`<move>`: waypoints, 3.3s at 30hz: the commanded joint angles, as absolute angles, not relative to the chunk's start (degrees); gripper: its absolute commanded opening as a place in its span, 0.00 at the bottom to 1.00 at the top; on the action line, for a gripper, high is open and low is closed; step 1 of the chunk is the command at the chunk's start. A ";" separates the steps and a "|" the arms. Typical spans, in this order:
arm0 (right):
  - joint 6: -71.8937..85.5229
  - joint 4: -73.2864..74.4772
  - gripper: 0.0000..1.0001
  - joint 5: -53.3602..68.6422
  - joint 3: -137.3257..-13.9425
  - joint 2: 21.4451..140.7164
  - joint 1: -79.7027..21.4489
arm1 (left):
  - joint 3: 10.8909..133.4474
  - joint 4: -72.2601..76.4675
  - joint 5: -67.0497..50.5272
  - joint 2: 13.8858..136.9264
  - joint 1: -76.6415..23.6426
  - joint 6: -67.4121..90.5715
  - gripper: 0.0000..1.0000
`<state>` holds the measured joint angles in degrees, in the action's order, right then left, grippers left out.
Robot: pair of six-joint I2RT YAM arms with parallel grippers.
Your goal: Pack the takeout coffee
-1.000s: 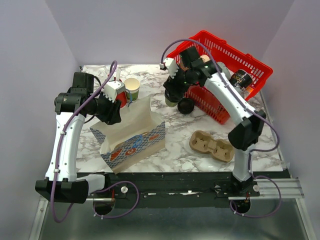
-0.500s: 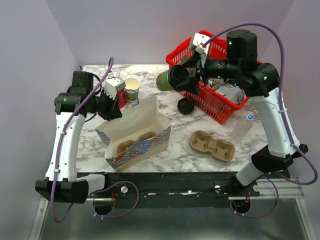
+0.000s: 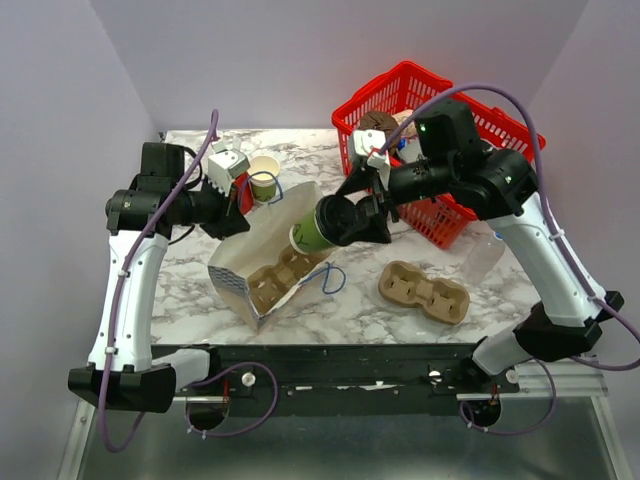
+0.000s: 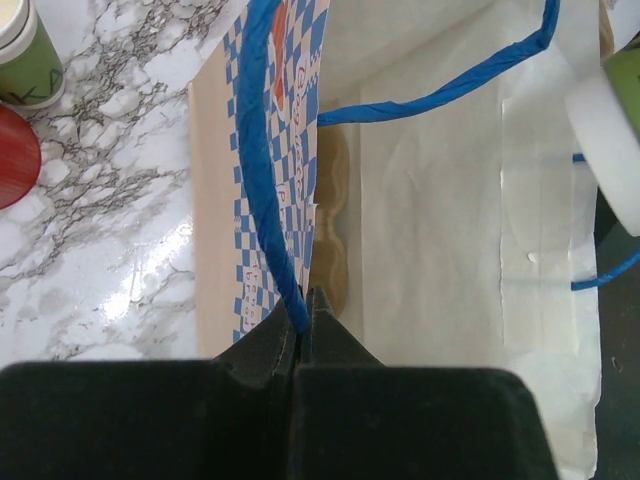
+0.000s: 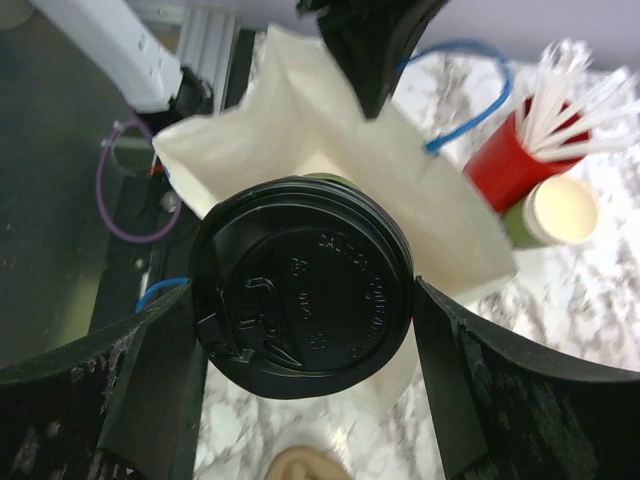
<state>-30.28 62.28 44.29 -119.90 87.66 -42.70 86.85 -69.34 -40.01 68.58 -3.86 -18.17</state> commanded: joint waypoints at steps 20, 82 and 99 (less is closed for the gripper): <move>-42.36 60.12 0.55 15.65 -102.40 88.16 -61.17 | 84.99 -62.66 -44.38 61.08 -12.92 -12.57 0.00; -48.52 40.87 0.51 5.27 -78.84 91.58 -60.30 | 74.97 -56.78 -39.46 55.72 -23.20 -13.71 0.00; -50.80 43.40 0.53 13.71 -81.03 98.87 -56.34 | 78.13 -58.71 -35.95 59.41 -23.20 -16.01 0.41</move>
<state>-50.50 40.34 10.90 -78.63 94.45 -57.17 76.14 -57.12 -35.24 59.20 -22.61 -16.99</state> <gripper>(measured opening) 0.885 0.371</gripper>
